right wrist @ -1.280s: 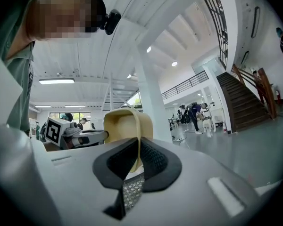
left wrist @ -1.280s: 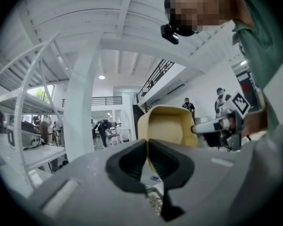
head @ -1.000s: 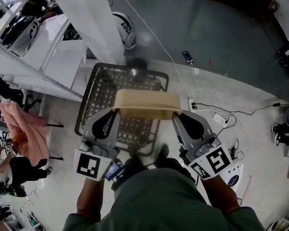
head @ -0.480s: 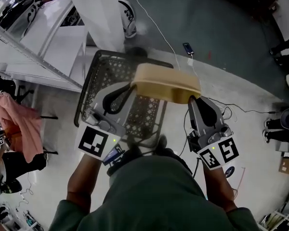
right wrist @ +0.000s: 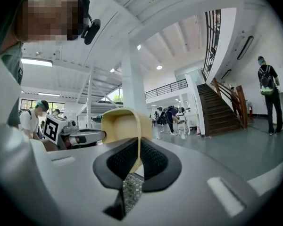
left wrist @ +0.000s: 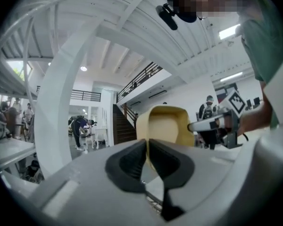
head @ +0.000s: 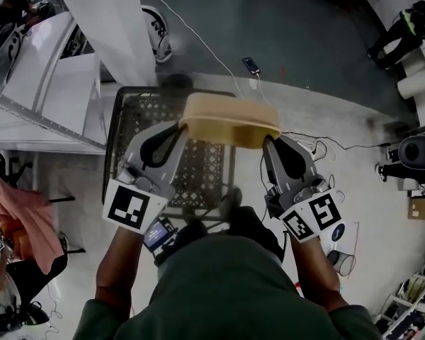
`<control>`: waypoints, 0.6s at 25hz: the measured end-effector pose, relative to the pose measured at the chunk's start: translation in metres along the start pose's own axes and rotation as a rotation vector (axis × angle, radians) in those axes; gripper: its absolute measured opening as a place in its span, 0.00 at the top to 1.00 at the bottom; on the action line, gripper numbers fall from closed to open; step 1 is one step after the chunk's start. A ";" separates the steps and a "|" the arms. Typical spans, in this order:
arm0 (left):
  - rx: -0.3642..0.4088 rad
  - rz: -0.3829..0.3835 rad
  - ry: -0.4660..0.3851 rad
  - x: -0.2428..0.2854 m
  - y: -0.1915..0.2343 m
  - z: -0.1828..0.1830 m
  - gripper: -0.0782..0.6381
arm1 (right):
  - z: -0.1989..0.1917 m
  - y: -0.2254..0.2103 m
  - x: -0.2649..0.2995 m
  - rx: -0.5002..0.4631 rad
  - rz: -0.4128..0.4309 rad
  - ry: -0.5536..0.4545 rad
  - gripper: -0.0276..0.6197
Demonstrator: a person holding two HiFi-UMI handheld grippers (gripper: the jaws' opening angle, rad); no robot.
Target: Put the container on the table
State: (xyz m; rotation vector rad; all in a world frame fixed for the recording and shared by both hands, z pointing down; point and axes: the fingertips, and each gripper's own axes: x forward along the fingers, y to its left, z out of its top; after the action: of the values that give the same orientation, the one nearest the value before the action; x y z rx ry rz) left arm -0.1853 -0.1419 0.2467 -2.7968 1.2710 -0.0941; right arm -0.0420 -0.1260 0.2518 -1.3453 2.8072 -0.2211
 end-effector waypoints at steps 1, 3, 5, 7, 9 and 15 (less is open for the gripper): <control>-0.002 -0.002 0.004 0.004 0.002 -0.003 0.86 | -0.003 -0.002 0.002 0.003 -0.003 0.004 0.93; 0.001 -0.003 0.021 0.012 0.003 -0.011 0.87 | -0.009 -0.010 0.004 0.012 -0.003 0.012 0.93; 0.009 0.000 0.032 0.023 0.002 -0.015 0.87 | -0.014 -0.021 0.005 0.021 0.001 0.016 0.93; 0.007 0.006 0.036 0.035 -0.001 -0.018 0.86 | -0.017 -0.035 0.006 0.027 0.007 0.021 0.93; -0.002 0.008 0.053 0.048 -0.003 -0.025 0.86 | -0.020 -0.050 0.010 0.032 0.010 0.030 0.93; -0.020 0.014 0.117 0.095 -0.005 -0.042 0.86 | -0.029 -0.100 0.019 0.055 0.024 0.068 0.93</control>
State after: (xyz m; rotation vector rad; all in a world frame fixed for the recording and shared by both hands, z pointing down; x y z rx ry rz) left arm -0.1224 -0.2117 0.2921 -2.8370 1.3219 -0.2486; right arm 0.0211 -0.1989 0.2944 -1.3169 2.8475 -0.3477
